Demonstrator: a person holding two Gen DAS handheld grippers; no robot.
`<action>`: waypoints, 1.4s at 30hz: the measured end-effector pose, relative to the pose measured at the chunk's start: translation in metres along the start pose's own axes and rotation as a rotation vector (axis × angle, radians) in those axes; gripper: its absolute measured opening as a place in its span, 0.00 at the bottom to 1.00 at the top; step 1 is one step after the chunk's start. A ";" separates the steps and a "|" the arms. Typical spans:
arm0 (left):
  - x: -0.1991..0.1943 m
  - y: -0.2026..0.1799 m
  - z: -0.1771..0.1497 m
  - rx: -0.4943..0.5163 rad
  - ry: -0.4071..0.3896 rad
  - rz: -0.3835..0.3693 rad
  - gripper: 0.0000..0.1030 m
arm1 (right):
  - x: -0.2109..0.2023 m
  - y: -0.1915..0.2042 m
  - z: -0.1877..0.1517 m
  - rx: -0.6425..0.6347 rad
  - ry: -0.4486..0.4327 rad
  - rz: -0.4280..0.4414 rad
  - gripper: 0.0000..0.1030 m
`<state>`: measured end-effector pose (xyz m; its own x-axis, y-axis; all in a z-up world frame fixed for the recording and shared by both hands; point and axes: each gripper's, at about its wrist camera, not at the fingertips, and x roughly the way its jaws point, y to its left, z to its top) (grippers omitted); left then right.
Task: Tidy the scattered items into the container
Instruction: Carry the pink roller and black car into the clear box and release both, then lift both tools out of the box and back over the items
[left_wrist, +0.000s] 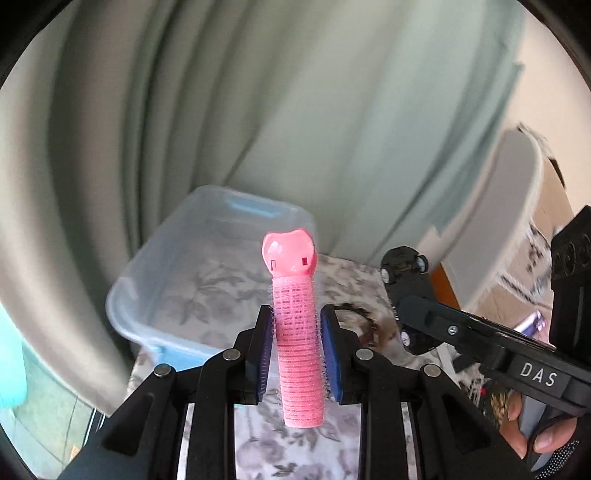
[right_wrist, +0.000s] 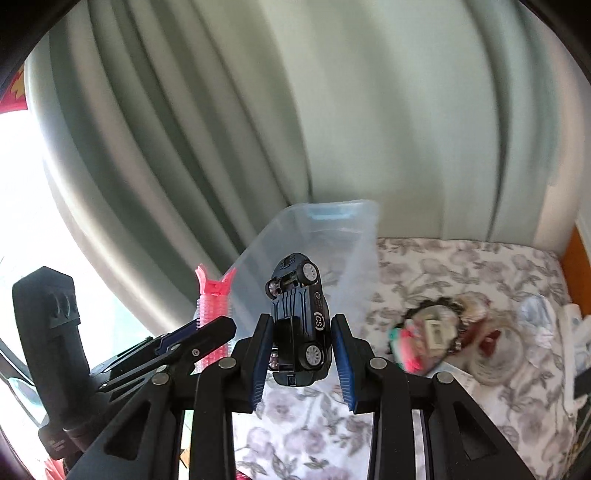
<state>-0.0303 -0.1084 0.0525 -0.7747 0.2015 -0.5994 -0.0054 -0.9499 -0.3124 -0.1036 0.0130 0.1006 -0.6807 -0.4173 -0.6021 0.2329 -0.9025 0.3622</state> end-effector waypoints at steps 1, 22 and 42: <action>0.000 0.008 0.000 -0.016 0.002 0.008 0.26 | 0.005 0.004 0.001 -0.005 0.007 0.005 0.34; 0.061 0.057 0.024 -0.142 0.074 0.069 0.61 | 0.078 0.026 0.018 -0.051 0.121 -0.029 0.39; 0.040 0.042 0.004 -0.098 0.107 0.098 0.82 | 0.049 -0.012 -0.012 0.054 0.103 -0.089 0.62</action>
<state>-0.0637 -0.1414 0.0182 -0.6965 0.1384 -0.7041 0.1323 -0.9396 -0.3156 -0.1310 0.0020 0.0584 -0.6217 -0.3469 -0.7022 0.1349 -0.9306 0.3403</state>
